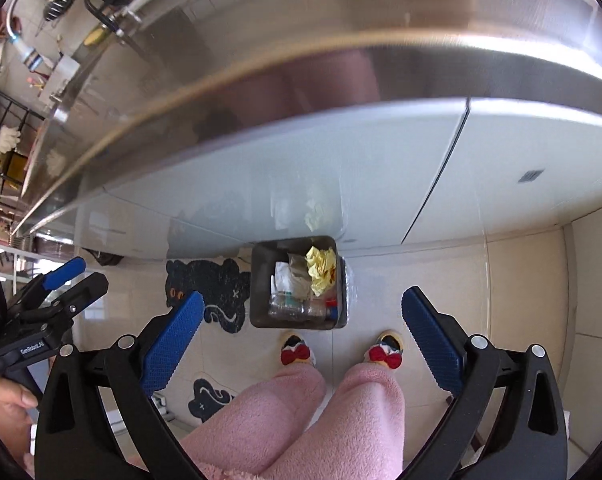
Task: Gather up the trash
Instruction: 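Move both tools back up to the counter, then grasp the clear snack packet with the left tool while the right grasps the white paper towel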
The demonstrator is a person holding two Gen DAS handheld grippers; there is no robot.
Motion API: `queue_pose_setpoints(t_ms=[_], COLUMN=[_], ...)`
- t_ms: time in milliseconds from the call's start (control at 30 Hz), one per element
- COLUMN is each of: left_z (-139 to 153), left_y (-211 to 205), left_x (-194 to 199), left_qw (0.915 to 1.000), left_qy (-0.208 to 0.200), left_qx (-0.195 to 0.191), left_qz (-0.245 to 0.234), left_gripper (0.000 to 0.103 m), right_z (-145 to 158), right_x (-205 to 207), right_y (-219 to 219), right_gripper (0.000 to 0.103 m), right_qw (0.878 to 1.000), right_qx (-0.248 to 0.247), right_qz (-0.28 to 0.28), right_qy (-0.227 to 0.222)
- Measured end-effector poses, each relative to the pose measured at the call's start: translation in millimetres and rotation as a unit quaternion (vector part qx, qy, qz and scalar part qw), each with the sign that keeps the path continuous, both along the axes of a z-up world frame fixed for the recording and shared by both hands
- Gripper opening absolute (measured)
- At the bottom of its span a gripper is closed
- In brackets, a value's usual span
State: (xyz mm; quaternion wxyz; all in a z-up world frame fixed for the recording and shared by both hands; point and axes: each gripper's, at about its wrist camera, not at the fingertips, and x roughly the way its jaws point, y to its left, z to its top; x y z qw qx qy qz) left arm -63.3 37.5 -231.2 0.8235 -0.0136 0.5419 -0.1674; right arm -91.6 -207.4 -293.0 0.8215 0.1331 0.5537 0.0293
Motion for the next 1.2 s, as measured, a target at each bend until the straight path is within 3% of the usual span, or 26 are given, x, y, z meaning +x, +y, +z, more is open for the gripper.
queue_pose_setpoints(t_ms=[300, 533, 867, 1200], left_z=[110, 138, 114, 71], left_y=[-27, -63, -122, -152], left_x=[29, 91, 187, 236], left_qw=[0.993, 0.9868, 0.9865, 0.9889], left_qy=[-0.104, -0.153, -0.156, -0.139], left_qx=[-0.053, -0.049, -0.037, 0.001], left_qz=[-0.011, -0.02, -0.032, -0.051], left_gripper=[0.095, 0.095, 0.095, 0.091], right_z=[129, 167, 146, 113], right_x=[17, 84, 201, 265], right_y=[-42, -84, -112, -113], right_gripper=[0.1, 0.1, 0.094, 0.084], right_qw=[0.991, 0.982, 0.98, 0.984], right_qx=[0.005, -0.031, -0.05, -0.079], right_qz=[-0.019, -0.063, -0.1, -0.093], right_qy=[-0.133, -0.173, -0.161, -0.132])
